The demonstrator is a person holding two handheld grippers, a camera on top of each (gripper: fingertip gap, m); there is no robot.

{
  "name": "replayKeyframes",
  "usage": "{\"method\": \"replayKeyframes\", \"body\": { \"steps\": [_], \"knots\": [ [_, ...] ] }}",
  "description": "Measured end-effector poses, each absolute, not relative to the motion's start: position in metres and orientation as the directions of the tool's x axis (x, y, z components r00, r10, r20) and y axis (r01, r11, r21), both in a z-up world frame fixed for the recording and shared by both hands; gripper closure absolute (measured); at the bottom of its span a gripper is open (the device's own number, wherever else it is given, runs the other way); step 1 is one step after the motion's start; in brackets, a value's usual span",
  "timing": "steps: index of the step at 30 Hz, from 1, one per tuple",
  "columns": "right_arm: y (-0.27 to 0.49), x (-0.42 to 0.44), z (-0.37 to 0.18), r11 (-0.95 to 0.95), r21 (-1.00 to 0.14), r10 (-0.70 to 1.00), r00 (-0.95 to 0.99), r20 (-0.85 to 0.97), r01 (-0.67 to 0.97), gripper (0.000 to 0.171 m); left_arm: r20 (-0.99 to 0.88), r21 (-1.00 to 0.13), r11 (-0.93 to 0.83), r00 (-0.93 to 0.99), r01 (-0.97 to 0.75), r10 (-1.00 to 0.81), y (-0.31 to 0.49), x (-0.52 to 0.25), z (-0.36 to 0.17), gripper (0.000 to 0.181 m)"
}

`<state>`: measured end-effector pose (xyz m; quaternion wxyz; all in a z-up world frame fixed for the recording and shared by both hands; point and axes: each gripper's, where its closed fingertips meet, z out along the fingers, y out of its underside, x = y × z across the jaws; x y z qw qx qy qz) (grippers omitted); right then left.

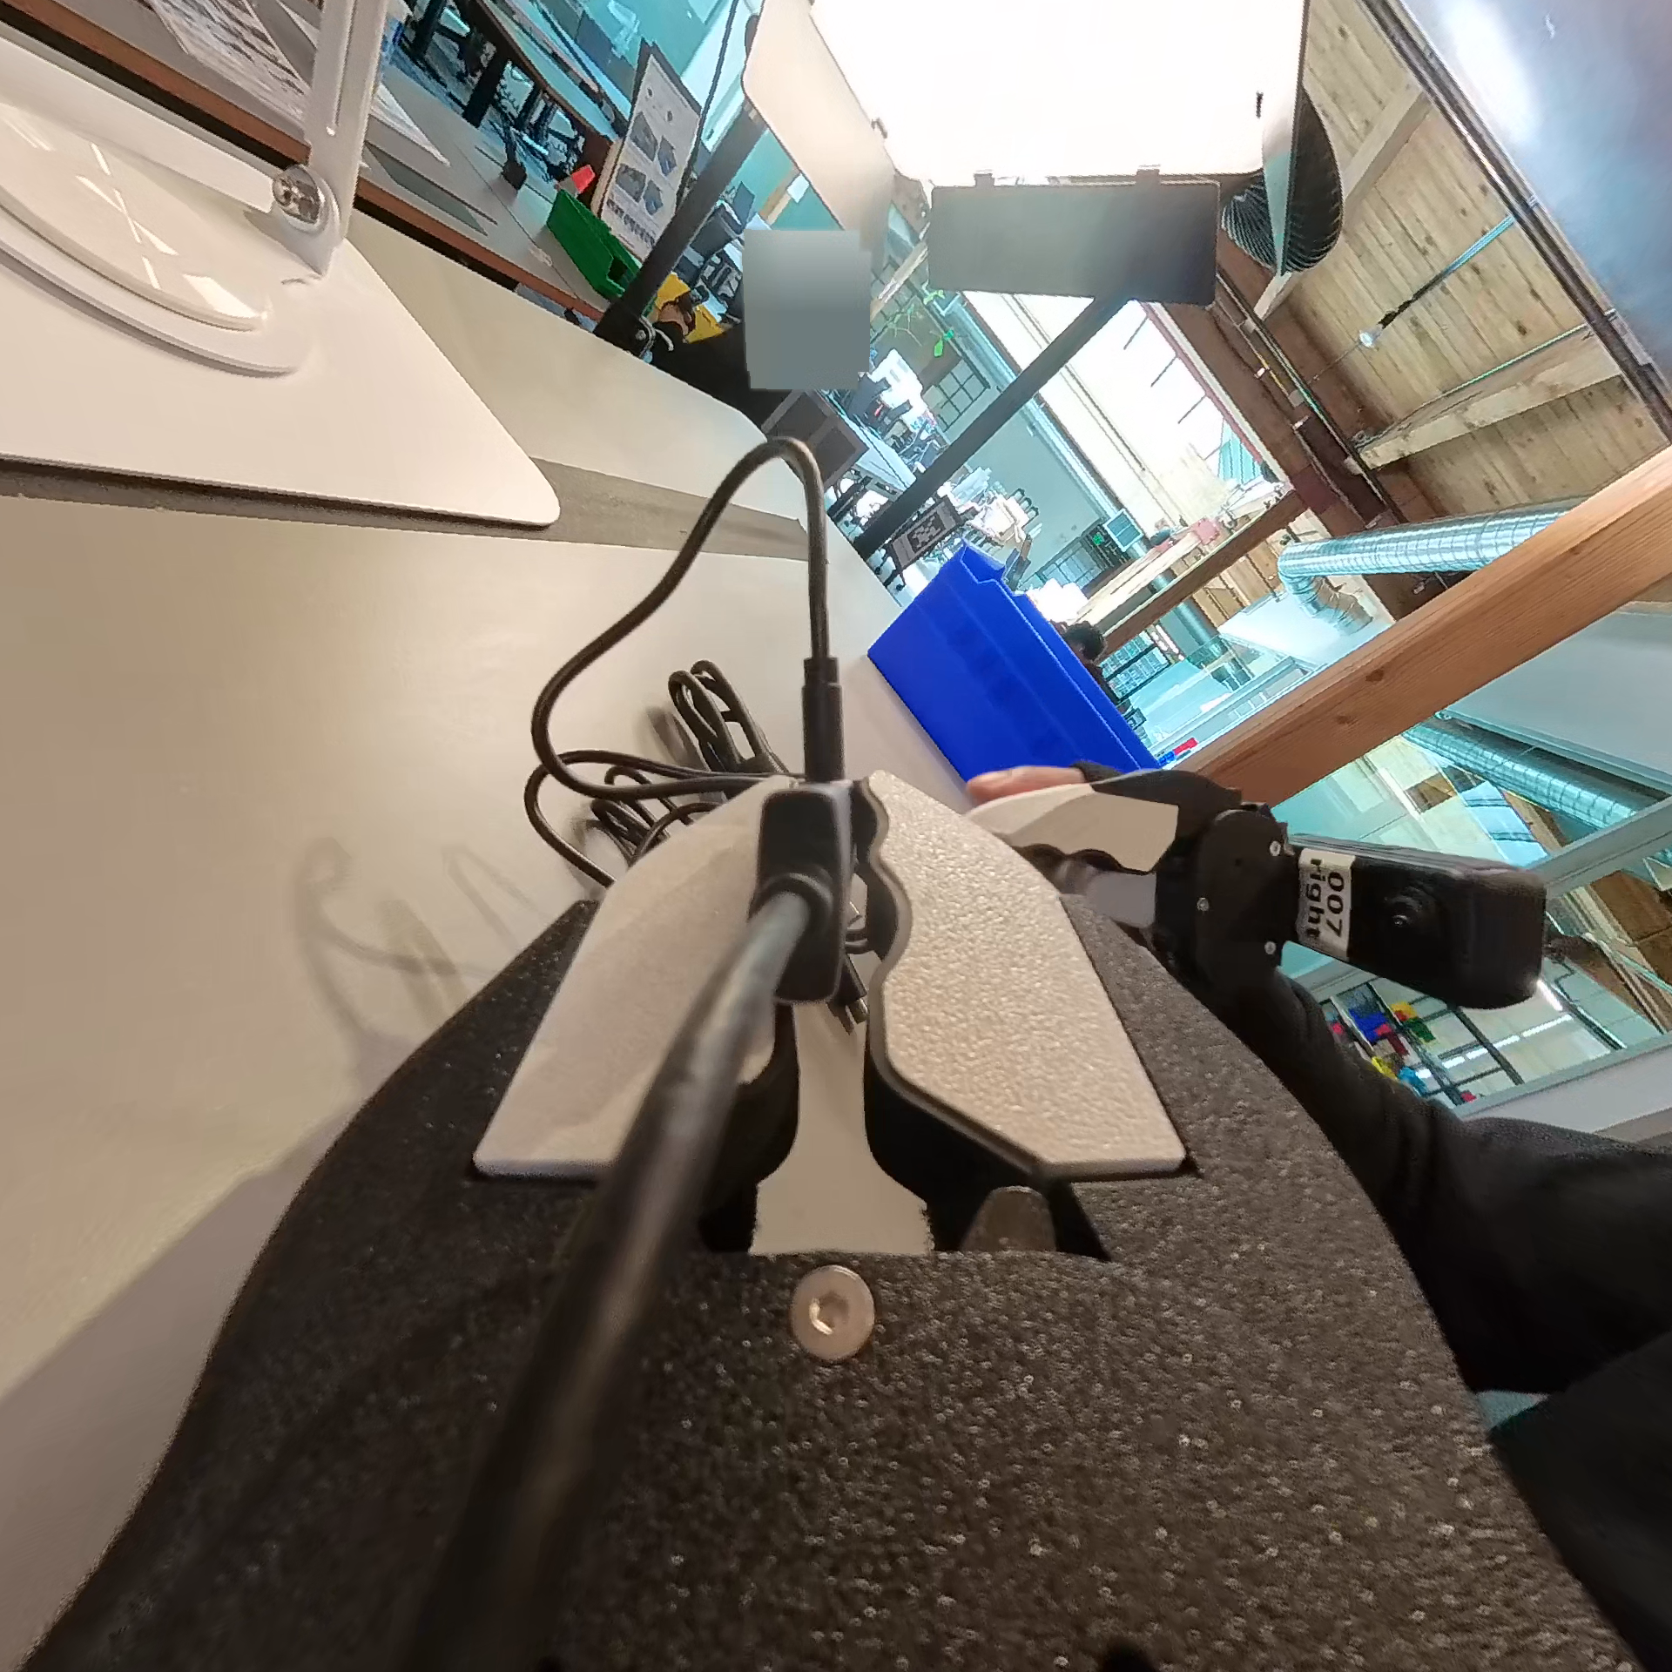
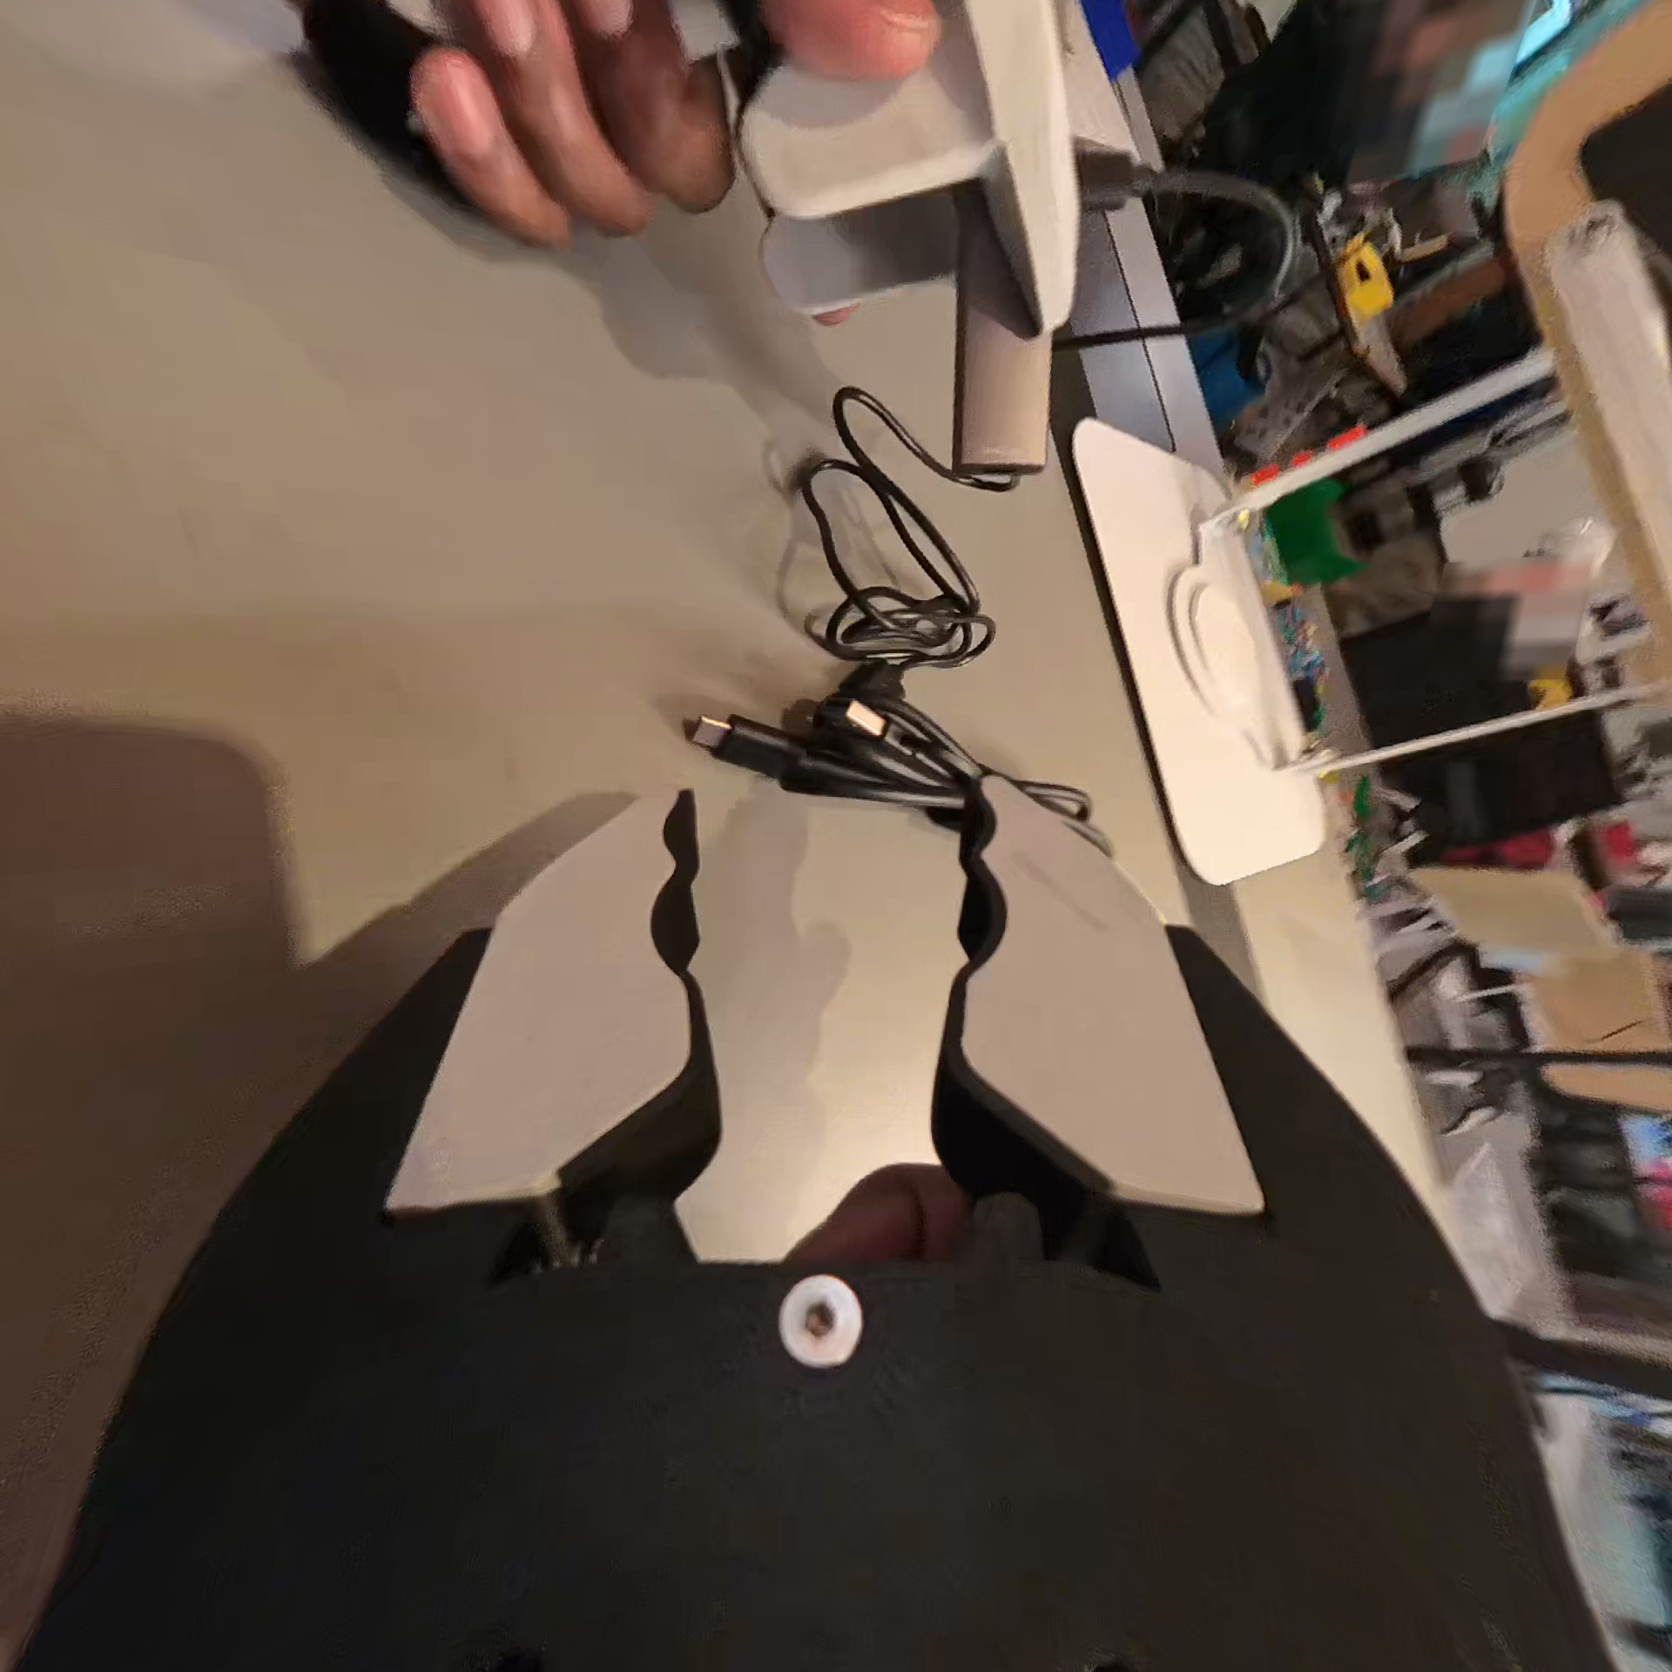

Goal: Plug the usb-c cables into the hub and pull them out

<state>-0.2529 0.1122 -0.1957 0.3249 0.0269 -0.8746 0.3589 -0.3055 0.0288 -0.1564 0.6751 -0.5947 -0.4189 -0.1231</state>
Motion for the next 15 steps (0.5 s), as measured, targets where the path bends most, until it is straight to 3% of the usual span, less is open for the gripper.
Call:
{"method": "replayKeyframes", "body": {
  "steps": [1, 5, 11, 15],
  "knots": [
    [0.113, -0.257, -0.196, 0.765, -0.546, 0.120, -0.756, 0.643, -0.343, 0.114, 0.714, -0.697, 0.258, 0.618, 0.669, 0.329, 0.029, -0.305, -0.157, 0.171],
    [0.106, -0.272, -0.205, 0.819, -0.301, -0.136, -0.675, 0.725, -0.488, 0.106, 0.717, -0.695, 0.258, 0.617, 0.671, 0.324, 0.029, -0.305, -0.157, 0.171],
    [0.098, -0.284, -0.216, 0.842, -0.128, -0.363, -0.727, 0.583, -0.523, 0.099, 0.730, -0.682, 0.271, 0.607, 0.679, 0.315, 0.028, -0.306, -0.156, 0.171],
    [0.086, -0.280, -0.225, 0.835, -0.141, -0.420, -0.783, 0.459, -0.531, 0.125, 0.735, -0.676, 0.275, 0.602, 0.683, 0.312, 0.027, -0.307, -0.156, 0.171]
  ]
}}
